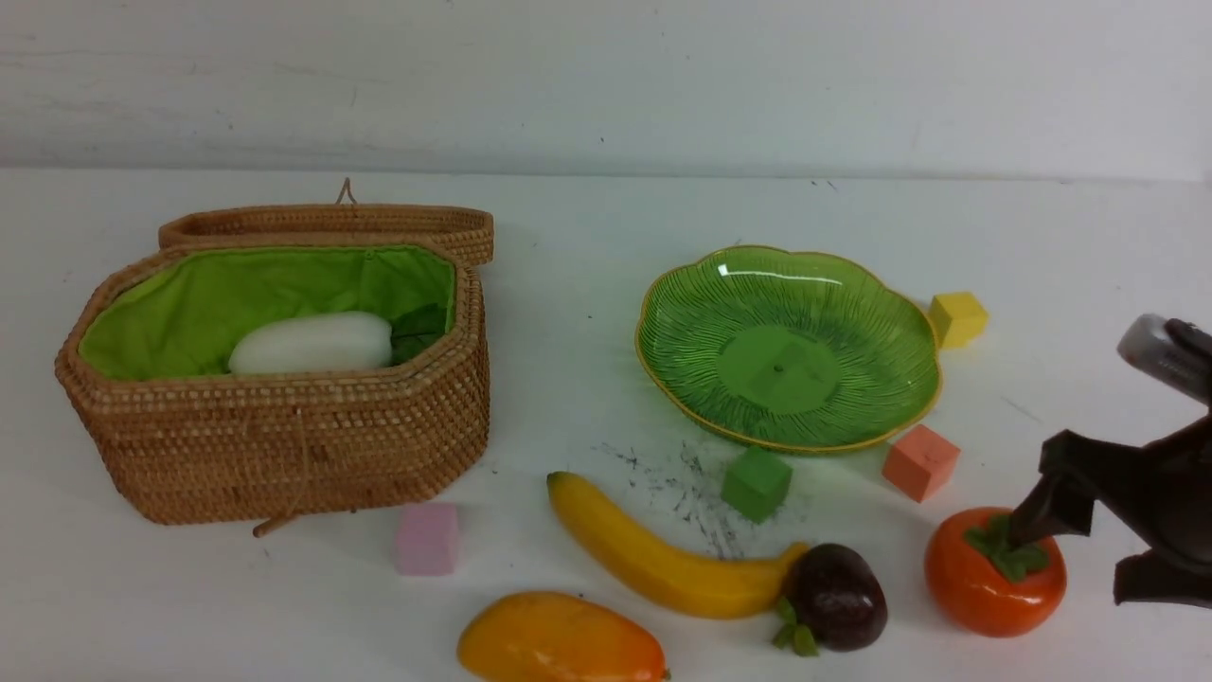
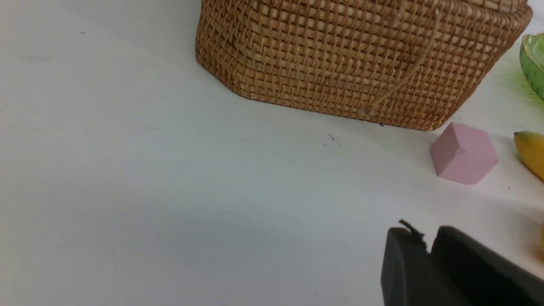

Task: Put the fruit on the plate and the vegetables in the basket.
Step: Grab a tomato with your left arm and place it on the plate on the right.

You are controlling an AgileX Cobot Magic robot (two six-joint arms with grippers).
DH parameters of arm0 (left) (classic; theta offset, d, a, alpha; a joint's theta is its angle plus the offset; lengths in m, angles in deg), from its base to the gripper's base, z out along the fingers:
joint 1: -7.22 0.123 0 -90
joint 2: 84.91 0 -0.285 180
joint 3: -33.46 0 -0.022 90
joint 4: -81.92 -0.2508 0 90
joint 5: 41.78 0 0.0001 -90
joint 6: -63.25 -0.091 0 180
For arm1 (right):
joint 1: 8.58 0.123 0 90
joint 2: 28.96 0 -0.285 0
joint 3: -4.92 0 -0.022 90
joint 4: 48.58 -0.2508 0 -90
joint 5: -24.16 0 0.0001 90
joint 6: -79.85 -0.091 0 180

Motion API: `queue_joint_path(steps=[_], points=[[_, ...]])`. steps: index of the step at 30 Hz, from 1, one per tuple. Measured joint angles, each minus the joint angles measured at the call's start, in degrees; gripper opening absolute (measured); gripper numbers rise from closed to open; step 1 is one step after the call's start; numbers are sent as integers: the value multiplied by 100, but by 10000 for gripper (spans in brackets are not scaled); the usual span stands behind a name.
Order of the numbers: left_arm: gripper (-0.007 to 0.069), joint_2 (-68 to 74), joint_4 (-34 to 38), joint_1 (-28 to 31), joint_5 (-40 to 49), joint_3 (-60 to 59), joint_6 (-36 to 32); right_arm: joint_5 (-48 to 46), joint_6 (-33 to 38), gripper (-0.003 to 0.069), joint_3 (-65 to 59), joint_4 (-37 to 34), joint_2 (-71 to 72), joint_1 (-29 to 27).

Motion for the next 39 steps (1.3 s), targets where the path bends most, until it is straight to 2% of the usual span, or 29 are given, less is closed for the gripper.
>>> queue_joint_path(steps=[2, 7, 11, 17, 22, 28, 31, 34, 39], points=[[88, 0, 0, 0, 0, 0, 0, 109, 95, 646, 0, -143, -174, 0], [92, 0, 0, 0, 0, 0, 0, 562, 416, 559, 116, -767, -831, -8], [92, 0, 0, 0, 0, 0, 0, 577, 558, 492, 166, -916, -907, -8], [92, 0, 0, 0, 0, 0, 0, 388, 1006, 492, 71, -824, -602, -8], [92, 0, 0, 0, 0, 0, 0, 209, 1065, 492, 86, -598, 96, -8], [99, 0, 0, 0, 0, 0, 0, -91, 1176, 492, 794, -546, 798, -6], [103, 0, 0, 0, 0, 0, 0, 19, 1415, 492, 1177, -989, 722, 97], [108, 0, 0, 0, 0, 0, 0, 396, 1981, 492, 1535, -1640, 344, 361], [113, 0, 0, 0, 0, 0, 0, 1236, 2928, 492, 2201, -2721, -1013, 883]])
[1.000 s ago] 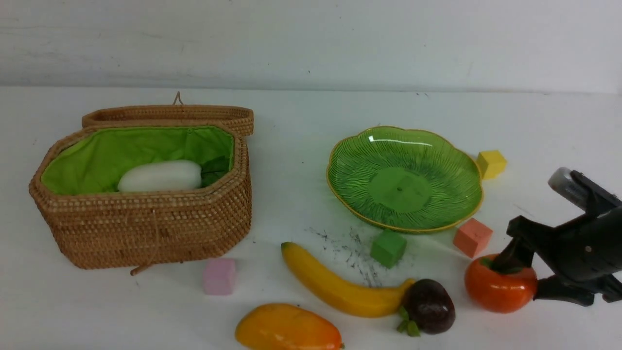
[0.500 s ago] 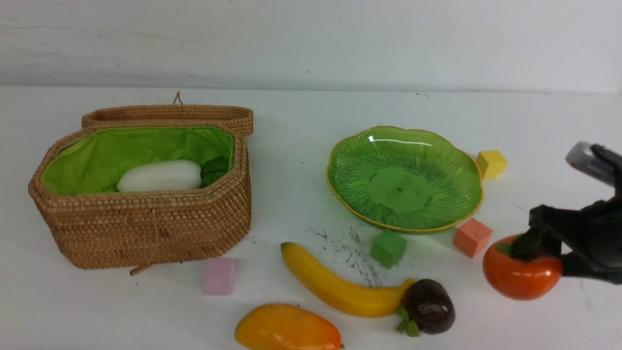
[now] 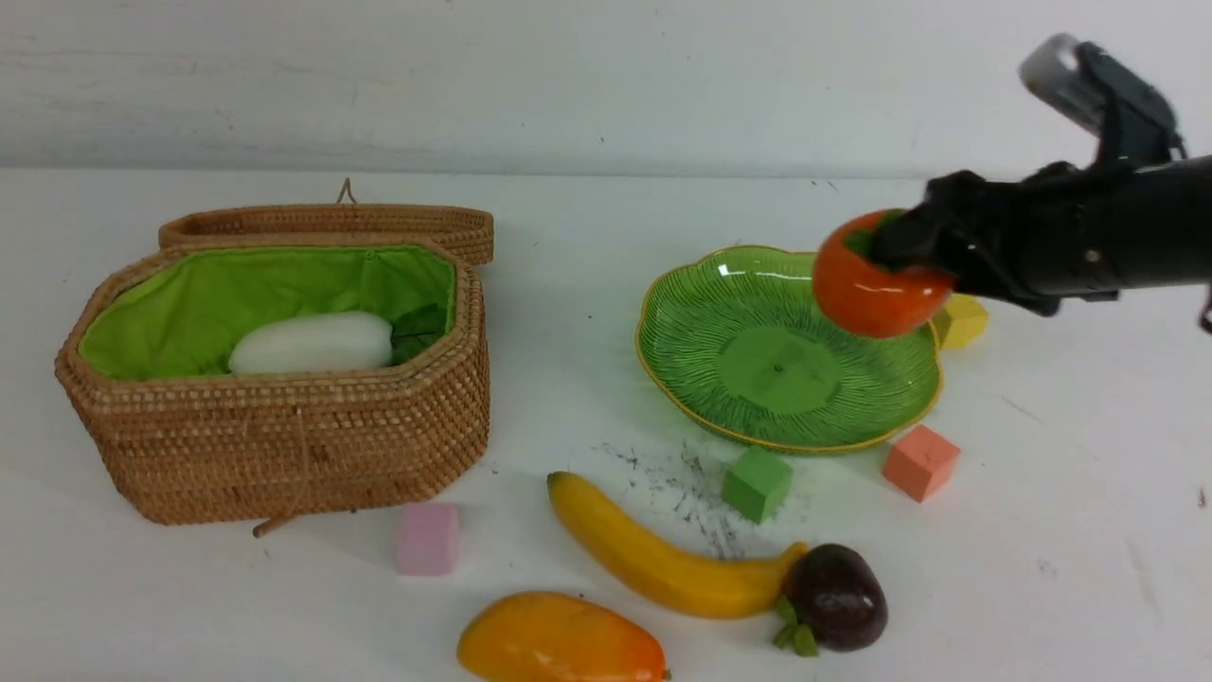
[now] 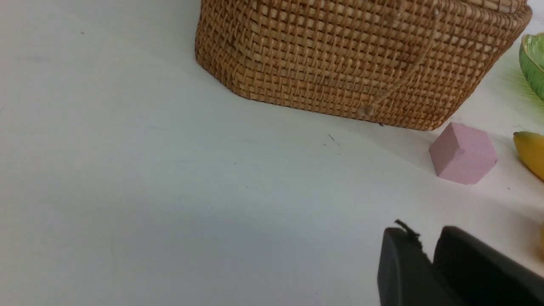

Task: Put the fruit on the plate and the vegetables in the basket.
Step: Grab a tomato with your left arm and place it on the plate on the right.

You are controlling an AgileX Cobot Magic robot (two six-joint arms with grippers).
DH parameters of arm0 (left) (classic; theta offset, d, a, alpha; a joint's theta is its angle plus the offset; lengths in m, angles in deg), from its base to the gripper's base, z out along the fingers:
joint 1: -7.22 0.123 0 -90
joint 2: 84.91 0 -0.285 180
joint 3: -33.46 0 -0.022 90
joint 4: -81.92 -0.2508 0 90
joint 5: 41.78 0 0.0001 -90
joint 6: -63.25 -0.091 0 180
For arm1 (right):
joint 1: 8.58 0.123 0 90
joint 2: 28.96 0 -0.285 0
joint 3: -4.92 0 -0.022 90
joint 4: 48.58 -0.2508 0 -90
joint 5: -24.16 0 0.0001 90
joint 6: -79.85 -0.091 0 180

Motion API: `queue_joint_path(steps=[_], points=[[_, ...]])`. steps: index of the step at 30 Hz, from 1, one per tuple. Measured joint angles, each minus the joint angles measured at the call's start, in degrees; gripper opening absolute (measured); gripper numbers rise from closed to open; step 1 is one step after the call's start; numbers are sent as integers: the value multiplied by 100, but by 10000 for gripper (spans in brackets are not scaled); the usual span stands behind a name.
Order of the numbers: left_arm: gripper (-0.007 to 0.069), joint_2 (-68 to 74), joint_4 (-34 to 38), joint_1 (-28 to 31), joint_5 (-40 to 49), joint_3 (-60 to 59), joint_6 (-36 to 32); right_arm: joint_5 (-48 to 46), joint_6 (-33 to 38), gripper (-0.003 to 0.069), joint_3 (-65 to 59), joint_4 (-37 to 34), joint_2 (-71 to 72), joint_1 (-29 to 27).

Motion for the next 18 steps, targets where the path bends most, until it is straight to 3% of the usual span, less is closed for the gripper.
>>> queue_joint_path(steps=[5, 11, 16, 18], points=[[116, 0, 0, 0, 0, 0, 0, 272, 173, 492, 455, -508, -1179, 91], [124, 0, 0, 0, 0, 0, 0, 343, 178, 500, 564, -609, -1671, 70], [128, 0, 0, 0, 0, 0, 0, 169, 192, 646, 564, -388, -1547, 70], [130, 0, 0, 0, 0, 0, 0, 81, 192, 673, 564, -229, -1425, 70]])
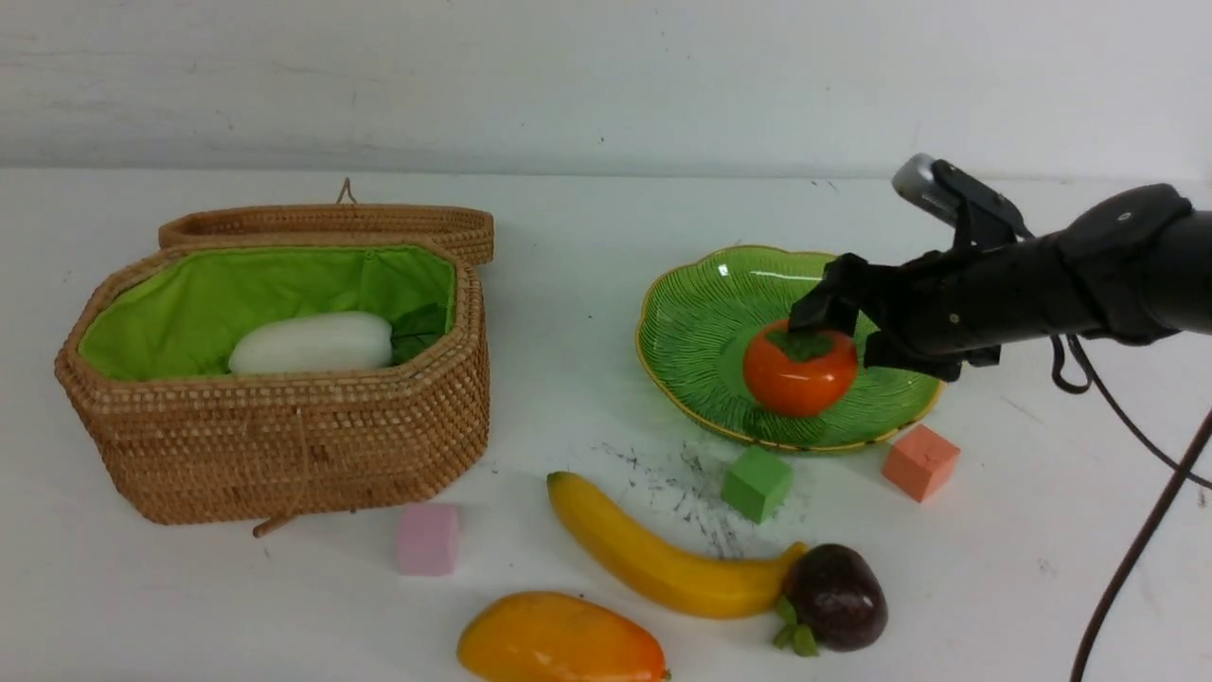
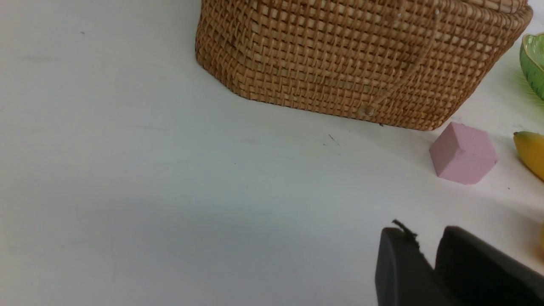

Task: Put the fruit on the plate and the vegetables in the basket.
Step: Grab a tomato with your left arm and place it on the plate on the right, then use the right arm to grab a mangosteen and put it into the right plate

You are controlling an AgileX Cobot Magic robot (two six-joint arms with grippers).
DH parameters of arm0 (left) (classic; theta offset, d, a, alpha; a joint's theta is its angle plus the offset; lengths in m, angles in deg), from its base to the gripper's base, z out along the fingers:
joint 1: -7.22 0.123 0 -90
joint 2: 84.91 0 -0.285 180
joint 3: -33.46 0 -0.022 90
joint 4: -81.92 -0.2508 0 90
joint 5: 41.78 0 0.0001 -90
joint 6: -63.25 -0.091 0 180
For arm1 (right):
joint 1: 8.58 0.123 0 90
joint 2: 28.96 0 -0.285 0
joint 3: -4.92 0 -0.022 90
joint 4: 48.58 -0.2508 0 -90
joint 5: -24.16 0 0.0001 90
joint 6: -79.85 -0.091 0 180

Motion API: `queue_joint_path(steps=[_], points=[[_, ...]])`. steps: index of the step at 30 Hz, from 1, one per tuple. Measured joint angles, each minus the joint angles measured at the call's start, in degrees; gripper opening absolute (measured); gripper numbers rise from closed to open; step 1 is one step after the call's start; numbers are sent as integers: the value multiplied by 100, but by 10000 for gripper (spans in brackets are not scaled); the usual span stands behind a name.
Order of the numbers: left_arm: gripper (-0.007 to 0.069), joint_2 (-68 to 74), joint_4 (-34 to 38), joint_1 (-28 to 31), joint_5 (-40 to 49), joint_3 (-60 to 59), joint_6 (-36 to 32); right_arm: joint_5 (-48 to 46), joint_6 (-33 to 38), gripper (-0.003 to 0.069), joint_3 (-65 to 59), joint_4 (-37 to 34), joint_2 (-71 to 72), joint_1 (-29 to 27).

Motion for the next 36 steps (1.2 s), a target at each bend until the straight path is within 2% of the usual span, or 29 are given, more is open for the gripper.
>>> queue_joint_path(steps=[4, 7, 10, 13, 16, 21, 24, 26, 29, 36], points=[[133, 0, 0, 0, 0, 0, 0, -267, 4, 668, 4, 162, 242, -56], [134, 0, 0, 0, 0, 0, 0, -963, 4, 648, 4, 341, 585, -185], [134, 0, 0, 0, 0, 0, 0, -1879, 4, 639, 4, 810, 1012, -220], [134, 0, 0, 0, 0, 0, 0, -2759, -233, 635, -41, 1376, 1360, -30], [134, 0, 0, 0, 0, 0, 0, -2974, -589, 634, -235, 1739, 1591, 271], [134, 0, 0, 0, 0, 0, 0, -2976, -1458, 633, -849, 2748, 1807, 939], [134, 0, 0, 0, 0, 0, 0, -2649, -2100, 633, -1285, 3434, 1765, 1183], [134, 0, 0, 0, 0, 0, 0, -2324, -2305, 630, -1552, 3639, 1685, 1268], [134, 0, 0, 0, 0, 0, 0, -1844, -2343, 616, -1854, 3624, 1499, 1313], [134, 0, 0, 0, 0, 0, 0, -1211, -2317, 514, -2015, 3535, 1004, 1313]])
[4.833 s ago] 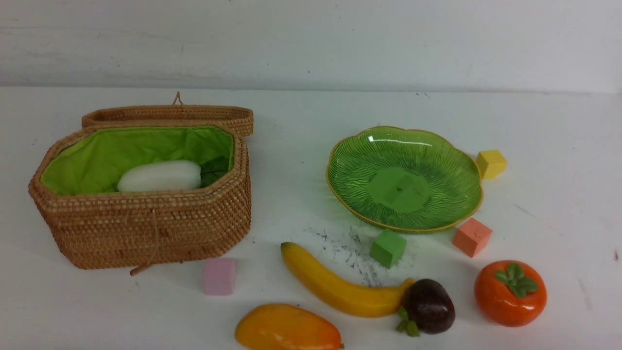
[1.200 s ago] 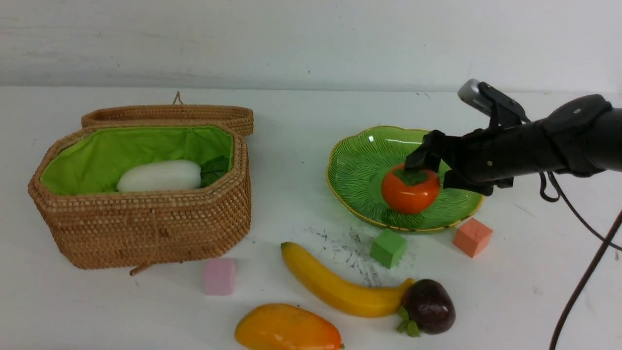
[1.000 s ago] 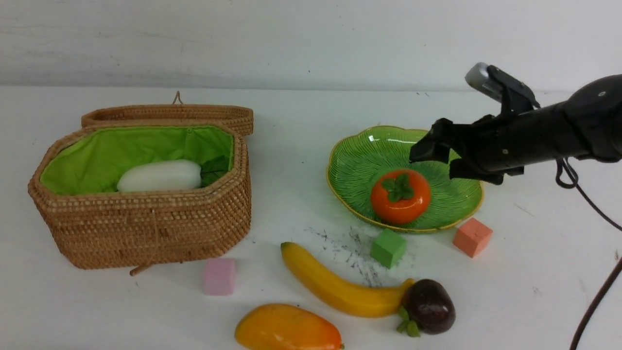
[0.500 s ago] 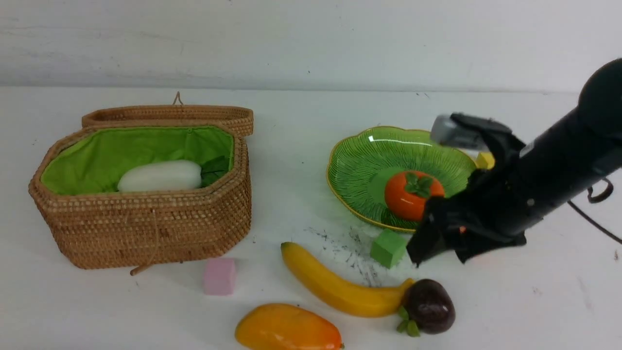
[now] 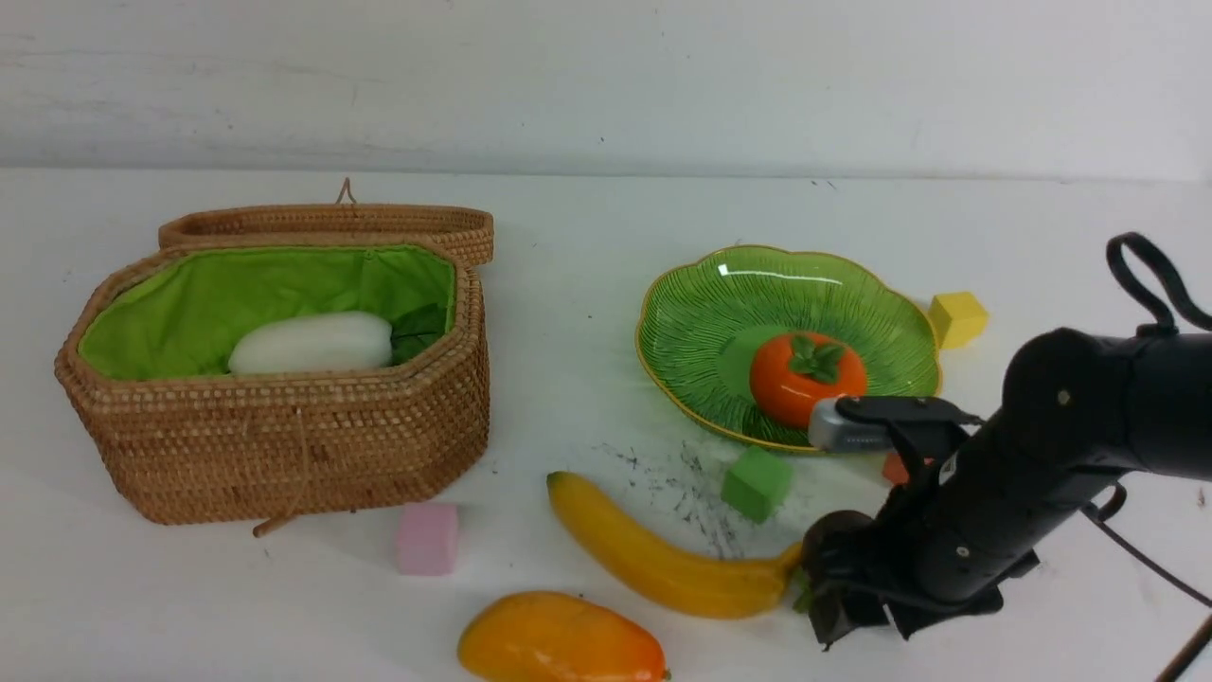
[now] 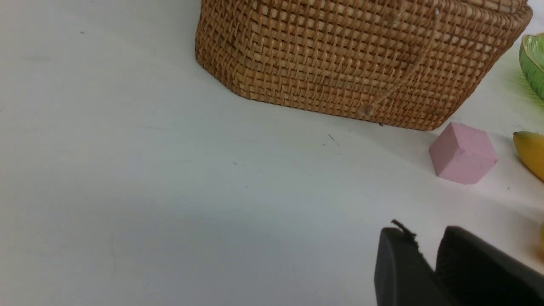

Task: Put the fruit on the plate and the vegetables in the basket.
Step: Use the right arm to grab a mangosteen and put it into the right plate

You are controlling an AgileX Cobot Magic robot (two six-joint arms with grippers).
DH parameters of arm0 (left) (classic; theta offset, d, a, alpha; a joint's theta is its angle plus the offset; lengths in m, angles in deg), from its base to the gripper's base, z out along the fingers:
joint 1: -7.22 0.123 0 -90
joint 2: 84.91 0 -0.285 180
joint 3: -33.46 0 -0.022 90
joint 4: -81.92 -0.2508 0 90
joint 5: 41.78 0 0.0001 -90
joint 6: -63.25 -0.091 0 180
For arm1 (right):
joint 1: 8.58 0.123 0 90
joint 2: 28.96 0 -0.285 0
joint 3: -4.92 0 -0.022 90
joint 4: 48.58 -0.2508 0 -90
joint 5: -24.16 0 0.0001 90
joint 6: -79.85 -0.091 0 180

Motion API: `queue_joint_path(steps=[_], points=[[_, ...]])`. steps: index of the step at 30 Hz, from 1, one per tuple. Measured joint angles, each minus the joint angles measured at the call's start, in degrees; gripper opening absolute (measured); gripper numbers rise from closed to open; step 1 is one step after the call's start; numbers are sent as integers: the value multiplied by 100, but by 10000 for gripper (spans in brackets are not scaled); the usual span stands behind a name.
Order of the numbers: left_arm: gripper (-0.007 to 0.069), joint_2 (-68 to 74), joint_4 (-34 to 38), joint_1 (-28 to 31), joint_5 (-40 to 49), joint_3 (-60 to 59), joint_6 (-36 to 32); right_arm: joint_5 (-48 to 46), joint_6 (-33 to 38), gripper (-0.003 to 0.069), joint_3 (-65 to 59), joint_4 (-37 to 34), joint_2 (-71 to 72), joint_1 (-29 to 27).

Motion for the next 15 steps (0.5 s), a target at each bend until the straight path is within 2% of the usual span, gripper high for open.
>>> queue_joint_path(steps=[4, 7, 11, 15], points=[[134, 0, 0, 0, 0, 0, 0, 6, 217, 391, 0, -42, -49, 0], [134, 0, 0, 0, 0, 0, 0, -81, 143, 357, 0, -36, -7, 0], [134, 0, 0, 0, 0, 0, 0, -364, 51, 397, 6, 93, 166, 0], [134, 0, 0, 0, 0, 0, 0, -661, -181, 520, 117, 170, 462, 0]])
